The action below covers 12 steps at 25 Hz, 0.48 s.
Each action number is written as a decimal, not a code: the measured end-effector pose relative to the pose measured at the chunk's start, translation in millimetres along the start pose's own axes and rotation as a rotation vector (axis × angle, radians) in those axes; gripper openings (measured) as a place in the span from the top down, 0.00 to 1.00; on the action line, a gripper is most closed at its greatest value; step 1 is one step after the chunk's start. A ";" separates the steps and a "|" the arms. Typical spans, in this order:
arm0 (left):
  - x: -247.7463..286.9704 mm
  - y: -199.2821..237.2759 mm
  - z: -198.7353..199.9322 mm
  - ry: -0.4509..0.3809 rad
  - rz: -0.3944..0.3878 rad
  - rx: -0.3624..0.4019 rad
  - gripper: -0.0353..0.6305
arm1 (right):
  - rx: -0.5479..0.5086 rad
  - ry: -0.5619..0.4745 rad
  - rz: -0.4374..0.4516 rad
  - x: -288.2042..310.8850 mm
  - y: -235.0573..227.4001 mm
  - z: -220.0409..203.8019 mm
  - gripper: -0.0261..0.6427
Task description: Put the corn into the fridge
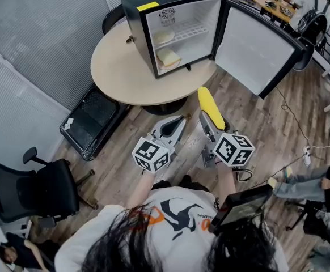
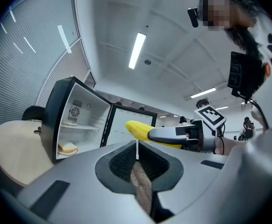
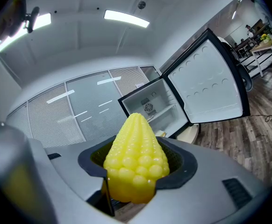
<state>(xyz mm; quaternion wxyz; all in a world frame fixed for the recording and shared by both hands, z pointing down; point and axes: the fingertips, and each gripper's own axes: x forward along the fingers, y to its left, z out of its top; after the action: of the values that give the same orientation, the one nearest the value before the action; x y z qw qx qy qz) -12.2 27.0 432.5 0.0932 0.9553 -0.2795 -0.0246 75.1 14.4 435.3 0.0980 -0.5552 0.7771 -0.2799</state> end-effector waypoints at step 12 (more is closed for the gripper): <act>33.3 9.6 -3.1 0.000 0.057 0.011 0.93 | -0.026 0.050 0.045 21.7 -28.2 6.7 0.58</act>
<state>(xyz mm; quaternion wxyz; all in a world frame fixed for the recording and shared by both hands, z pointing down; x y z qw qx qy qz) 11.1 1.6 437.5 0.0889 0.9475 -0.3065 -0.0204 93.1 -14.1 448.5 0.0776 -0.5317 0.7951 -0.2813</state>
